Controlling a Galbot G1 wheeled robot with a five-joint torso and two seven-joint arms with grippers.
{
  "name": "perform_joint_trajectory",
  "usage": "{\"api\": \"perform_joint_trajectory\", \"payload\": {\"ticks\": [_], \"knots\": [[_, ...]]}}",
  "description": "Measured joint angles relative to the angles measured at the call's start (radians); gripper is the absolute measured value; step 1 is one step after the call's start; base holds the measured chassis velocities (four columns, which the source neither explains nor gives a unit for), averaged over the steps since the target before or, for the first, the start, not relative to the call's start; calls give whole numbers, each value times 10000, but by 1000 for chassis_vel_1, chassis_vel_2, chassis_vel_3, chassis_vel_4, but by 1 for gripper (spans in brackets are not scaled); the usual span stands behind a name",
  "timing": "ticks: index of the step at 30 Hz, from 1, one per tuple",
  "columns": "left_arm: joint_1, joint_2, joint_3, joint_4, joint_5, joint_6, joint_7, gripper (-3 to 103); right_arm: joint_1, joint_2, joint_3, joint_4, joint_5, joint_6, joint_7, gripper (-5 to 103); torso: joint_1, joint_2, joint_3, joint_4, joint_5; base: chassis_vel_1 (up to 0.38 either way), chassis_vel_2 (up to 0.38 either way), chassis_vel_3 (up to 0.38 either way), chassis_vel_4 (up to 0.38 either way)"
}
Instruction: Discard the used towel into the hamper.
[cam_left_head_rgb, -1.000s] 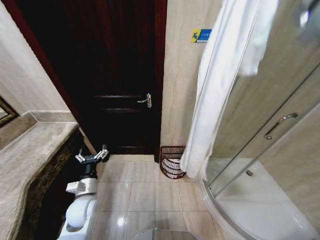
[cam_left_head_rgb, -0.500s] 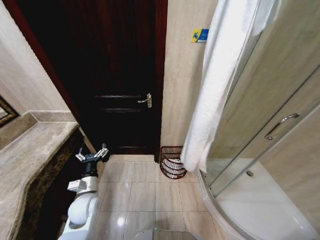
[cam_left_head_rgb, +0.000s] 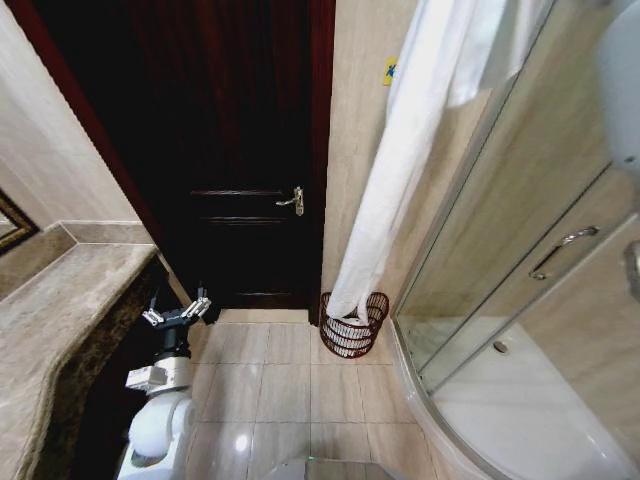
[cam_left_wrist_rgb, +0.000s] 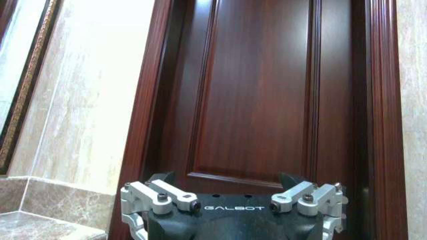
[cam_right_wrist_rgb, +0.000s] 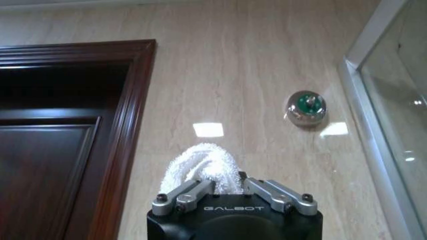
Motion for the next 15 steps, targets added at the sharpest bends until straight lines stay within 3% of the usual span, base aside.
{"api": "perform_joint_trajectory", "payload": {"ticks": [15], "knots": [[55,-367,6,146,155,-249,36,100,-1617,-433,-65,791,-22,479,-35,5,2,0,0,0,0,0,0,0,0]]}}
